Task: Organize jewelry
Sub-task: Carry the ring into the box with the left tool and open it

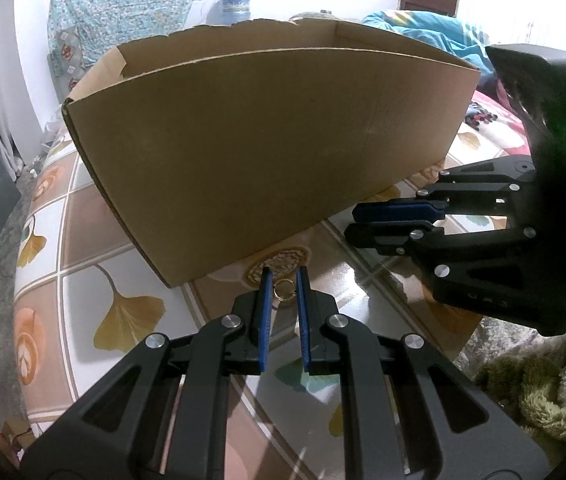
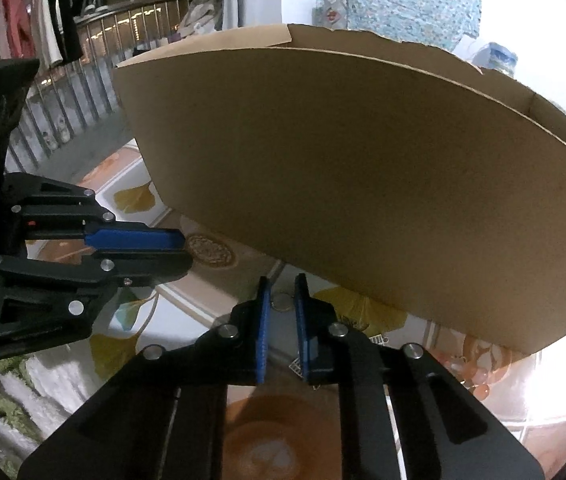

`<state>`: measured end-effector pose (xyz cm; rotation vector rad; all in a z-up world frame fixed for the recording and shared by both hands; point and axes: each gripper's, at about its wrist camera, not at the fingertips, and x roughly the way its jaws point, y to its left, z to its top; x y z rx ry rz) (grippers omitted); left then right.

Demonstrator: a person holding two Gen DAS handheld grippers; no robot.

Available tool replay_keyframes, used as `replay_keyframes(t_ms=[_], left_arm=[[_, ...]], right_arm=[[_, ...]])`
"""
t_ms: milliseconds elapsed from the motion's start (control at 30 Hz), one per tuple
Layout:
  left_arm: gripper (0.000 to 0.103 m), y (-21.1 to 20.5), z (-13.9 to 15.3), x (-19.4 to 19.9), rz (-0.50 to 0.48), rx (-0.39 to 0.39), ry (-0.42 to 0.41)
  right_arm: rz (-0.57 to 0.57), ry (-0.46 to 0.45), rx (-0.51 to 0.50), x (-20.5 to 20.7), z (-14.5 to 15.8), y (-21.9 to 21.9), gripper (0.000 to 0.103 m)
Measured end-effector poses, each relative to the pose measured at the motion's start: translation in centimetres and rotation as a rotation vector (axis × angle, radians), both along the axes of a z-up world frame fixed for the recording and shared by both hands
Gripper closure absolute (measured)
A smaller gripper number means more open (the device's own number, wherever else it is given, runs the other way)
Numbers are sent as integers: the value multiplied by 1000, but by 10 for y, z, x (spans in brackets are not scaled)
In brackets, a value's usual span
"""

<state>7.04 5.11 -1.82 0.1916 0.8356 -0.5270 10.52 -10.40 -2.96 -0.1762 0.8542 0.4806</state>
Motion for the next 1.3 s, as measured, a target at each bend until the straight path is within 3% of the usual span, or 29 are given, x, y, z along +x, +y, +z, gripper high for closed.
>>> replay_keyframes(t_ms=[567, 800, 1000, 1167, 1300], left_arm=[[92, -2, 12, -13, -19, -3, -46], [92, -1, 54, -27, -46, -54, -108], [92, 5, 113, -19, -86, -173, -163], [92, -8, 131, 27, -100, -177, -118], [92, -30, 119, 80, -96, -153, 20]], right_arm=[[-6, -31, 41, -11, 14, -15, 92], [-4, -90, 126, -29, 47, -30, 92], [-9, -193, 241, -28, 96, -53, 92], [-16, -207, 339, 7, 123, -81, 92], [-56, -95, 313, 61, 121, -92, 92]])
